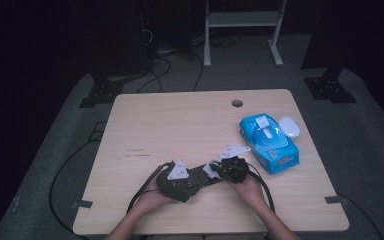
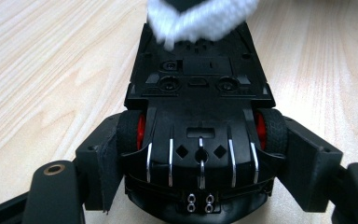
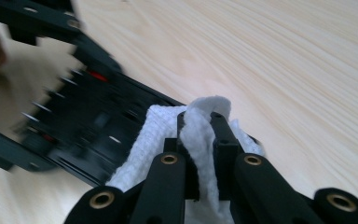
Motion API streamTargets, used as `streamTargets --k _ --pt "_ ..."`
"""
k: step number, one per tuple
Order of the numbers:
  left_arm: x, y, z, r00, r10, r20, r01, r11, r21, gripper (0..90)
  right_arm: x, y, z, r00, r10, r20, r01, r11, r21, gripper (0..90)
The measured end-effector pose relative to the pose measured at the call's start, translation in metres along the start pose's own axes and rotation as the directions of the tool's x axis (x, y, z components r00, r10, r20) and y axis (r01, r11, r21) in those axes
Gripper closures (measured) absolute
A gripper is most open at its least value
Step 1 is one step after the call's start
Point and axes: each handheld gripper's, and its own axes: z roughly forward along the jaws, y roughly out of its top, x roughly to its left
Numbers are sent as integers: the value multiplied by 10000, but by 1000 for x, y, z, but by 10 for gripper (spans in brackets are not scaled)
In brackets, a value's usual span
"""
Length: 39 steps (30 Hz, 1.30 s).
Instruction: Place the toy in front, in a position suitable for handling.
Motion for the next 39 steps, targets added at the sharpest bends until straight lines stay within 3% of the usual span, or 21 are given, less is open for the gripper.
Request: streamTargets --k 2,5,12,15,17,19,20,26,29,35,39 --pt "0 0 0 10000 -32 16 32 10000 -10 248 -10 -5 -5 9986 521 53 -522 9986 77 849" --pt "0 1 0 10000 -17 16 17 10000 24 248 -12 -8 -7 9978 668 20 -669 9977 85 849" --pt "-1 -1 1 10000 26 -27 -26 10000 61 248 7 -3 -9 9981 -56 -614 68 9998 204 848" --pt "-1 1 0 10000 5 -38 -5 10000 -24 247 2 -7 -12 9993 -36 -382 48 9995 319 849" --pt "0 1 0 10000 -83 4 83 9999 -113 248 -7 -11 -13 10000 28 82 -31 9989 457 849" --pt "0 2 0 9999 -107 29 107 9999 -124 248 -14 -12 -11 9995 284 158 -290 9986 453 849" --pt "0 2 0 10000 -87 17 87 9999 -118 247 -14 -11 -9 9987 455 230 -464 9980 420 848" --pt "-1 1 0 9999 38 -97 -38 10000 -27 248 -6 6 6 9990 -77 445 67 9997 238 848" --pt "1 0 -1 9999 -52 -163 51 10000 -56 248 -10 10 12 9992 173 361 -179 9997 186 848" --pt "0 0 -2 10000 35 -62 -35 10000 13 248 -10 2 3 9993 128 350 -138 9994 302 848" --pt "1 1 -1 9999 -137 -23 136 9999 -92 248 -7 -9 -8 9993 -29 361 14 9991 414 848"
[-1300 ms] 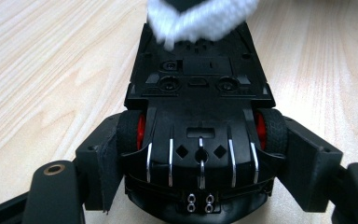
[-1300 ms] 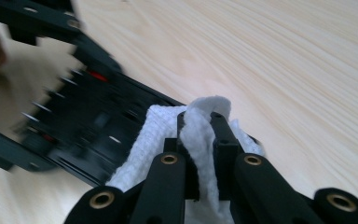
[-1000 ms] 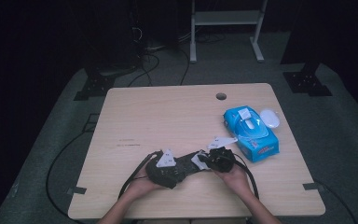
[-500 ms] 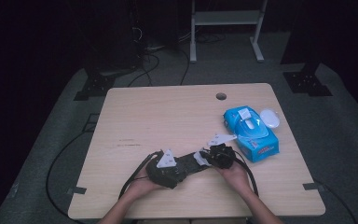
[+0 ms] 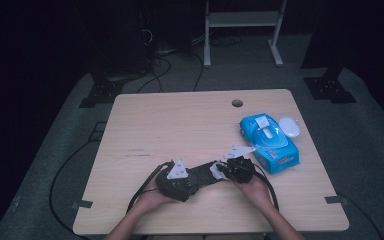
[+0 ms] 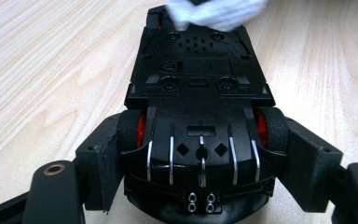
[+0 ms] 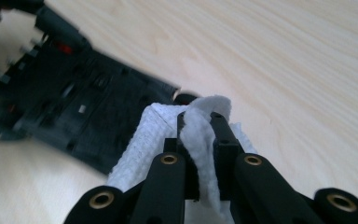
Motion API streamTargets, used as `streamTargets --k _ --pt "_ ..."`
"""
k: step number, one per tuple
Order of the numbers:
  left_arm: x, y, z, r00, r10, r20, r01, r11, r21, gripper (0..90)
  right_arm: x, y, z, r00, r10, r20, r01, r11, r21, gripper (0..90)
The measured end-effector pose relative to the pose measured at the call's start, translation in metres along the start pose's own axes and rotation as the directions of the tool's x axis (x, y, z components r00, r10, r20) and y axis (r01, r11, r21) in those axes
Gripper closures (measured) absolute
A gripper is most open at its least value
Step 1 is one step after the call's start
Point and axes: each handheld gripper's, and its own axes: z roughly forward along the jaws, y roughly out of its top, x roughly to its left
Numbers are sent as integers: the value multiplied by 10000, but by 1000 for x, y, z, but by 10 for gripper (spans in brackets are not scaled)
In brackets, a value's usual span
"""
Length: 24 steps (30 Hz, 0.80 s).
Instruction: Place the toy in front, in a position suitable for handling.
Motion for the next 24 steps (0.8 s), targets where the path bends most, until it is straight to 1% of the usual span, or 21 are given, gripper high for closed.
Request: streamTargets --k 3,6,8,10,11,12,14,17,18,19,22,24 --pt "1 1 1 10000 13 -27 -13 10000 77 247 3 -6 -7 9996 -287 -15 288 9995 109 848" --pt "0 1 3 9999 66 -96 -64 9998 180 248 11 -4 -9 9989 -359 -290 359 9994 10 848" --pt "0 0 4 9999 41 -99 -39 9998 194 249 18 0 -7 9971 -386 -660 377 9992 -142 848" --pt "0 0 4 9999 11 -107 -9 9998 180 249 23 3 -5 9957 -536 -762 525 9985 -162 849" --pt "0 0 3 9999 6 -106 -4 9998 182 248 23 3 -4 9953 -591 -767 580 9982 -163 849" --pt "1 0 3 10000 22 -90 -21 9999 149 248 21 3 -4 9952 -540 -812 530 9985 -146 849" --pt "1 0 2 9999 48 -90 -47 10000 71 248 16 0 -6 9963 -327 -798 322 9995 -78 849" --pt "1 1 2 9999 103 -85 -102 9999 101 248 7 -5 -9 9987 -182 -478 186 9998 60 849" --pt "1 1 2 9999 82 -72 -81 9999 102 248 6 -7 -10 9989 -137 -453 140 9999 54 849" --pt "1 1 2 9999 101 -84 -100 9999 104 248 5 -8 -11 9989 15 -458 -11 10000 83 849" --pt "1 1 2 9999 119 -96 -118 9999 123 248 6 -7 -11 9990 -152 -414 157 9998 108 848" --pt "0 1 2 9998 156 -119 -154 9998 140 248 10 -1 -7 9982 -232 -556 234 9997 32 848"
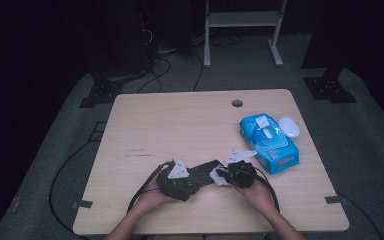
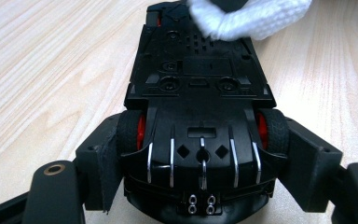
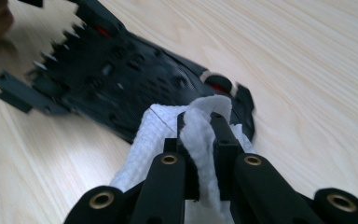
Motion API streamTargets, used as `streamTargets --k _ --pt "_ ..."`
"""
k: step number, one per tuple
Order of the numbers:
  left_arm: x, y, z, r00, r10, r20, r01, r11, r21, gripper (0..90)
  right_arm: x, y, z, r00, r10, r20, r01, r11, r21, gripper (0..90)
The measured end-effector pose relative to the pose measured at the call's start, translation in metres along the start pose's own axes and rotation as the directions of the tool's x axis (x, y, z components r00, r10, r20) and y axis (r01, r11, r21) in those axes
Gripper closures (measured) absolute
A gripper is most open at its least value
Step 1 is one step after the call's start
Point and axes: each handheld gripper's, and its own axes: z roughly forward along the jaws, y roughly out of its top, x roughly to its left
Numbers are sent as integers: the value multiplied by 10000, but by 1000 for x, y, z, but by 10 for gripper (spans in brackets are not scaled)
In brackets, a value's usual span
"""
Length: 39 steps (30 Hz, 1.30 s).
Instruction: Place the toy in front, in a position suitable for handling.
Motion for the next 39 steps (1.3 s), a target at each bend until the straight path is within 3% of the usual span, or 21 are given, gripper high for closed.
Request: streamTargets --k 3,7,10,14,16,18,23,25,27,30,34,39 --pt "-2 0 1 9998 177 -129 -175 9997 157 248 8 12 11 9995 -202 -241 196 9995 -242 848" --pt "0 -2 0 10000 0 -85 1 10000 82 249 13 29 28 9983 -556 -148 550 9977 -392 848" --pt "1 -3 -1 10000 3 -63 -3 10000 31 249 3 30 29 9978 -583 320 592 9978 -291 846" --pt "1 -2 -2 10000 63 -41 -62 9999 83 249 -21 15 19 9968 -9 796 13 10000 -46 846" --pt "1 -3 -2 10000 77 -54 -77 9999 87 248 -27 6 12 9971 426 628 -422 9991 -80 846" --pt "1 -3 -2 10000 26 -31 -26 10000 46 248 -23 -2 4 9976 601 351 -596 9981 -171 846" --pt "2 -3 1 9999 -147 -28 147 9999 69 249 -6 -3 -6 9990 209 -392 -218 9996 -206 846" --pt "2 -3 0 9998 -201 -23 201 9998 -26 248 -5 -2 -4 9990 92 -426 -95 9999 -49 846" --pt "3 -2 -2 9994 -331 87 332 9994 -106 246 -7 -4 -2 9982 257 -544 -258 9997 -6 846" --pt "9 -4 -4 9948 -865 542 873 9961 -130 237 -9 -7 -2 9969 352 -704 -362 9993 -127 845" --pt "15 -6 -6 9862 -1370 925 1378 9905 -19 210 -4 -9 -3 9985 168 -523 -179 9996 -202 845" --pt "19 -7 -8 9708 -1933 1418 1959 9806 -40 197 -2 -10 -5 9984 20 -557 -28 9999 -148 847"
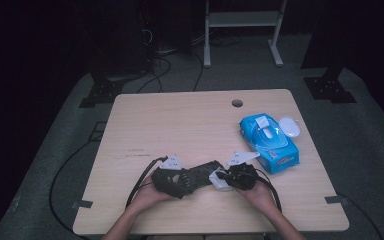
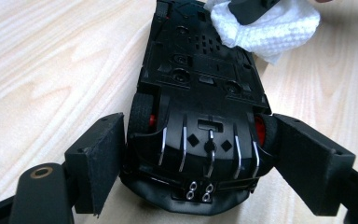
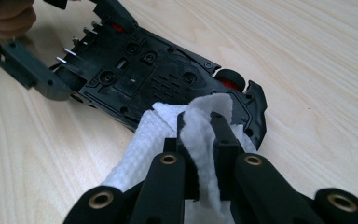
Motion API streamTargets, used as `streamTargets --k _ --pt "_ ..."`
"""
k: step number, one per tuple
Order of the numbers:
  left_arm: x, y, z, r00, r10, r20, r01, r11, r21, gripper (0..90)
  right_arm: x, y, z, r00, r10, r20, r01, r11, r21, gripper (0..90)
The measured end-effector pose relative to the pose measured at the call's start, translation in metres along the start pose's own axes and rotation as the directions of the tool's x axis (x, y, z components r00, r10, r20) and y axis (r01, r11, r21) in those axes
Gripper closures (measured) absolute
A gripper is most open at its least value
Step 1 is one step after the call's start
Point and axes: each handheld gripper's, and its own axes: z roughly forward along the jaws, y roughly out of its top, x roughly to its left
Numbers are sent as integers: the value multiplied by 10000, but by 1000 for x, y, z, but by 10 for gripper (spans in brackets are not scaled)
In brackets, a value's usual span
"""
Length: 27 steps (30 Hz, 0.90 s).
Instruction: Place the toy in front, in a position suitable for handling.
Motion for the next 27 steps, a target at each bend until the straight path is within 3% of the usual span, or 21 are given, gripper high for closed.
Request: streamTargets --k 5,10,23,27 --pt "5 0 -1 9980 -490 394 494 9987 -103 193 1 -2 -1 9999 -109 113 110 9999 -59 849" --pt "12 0 -5 9906 -976 956 998 9948 -191 192 0 -3 -1 9998 -160 135 161 9999 -53 851" --pt "14 -3 -10 9820 -1212 1446 1228 9924 -18 190 4 -6 -2 9993 -306 231 307 9995 -32 852" --pt "16 -4 -15 9800 -1330 1480 1369 9905 -159 183 5 -7 -2 9992 -330 247 332 9994 -70 852"
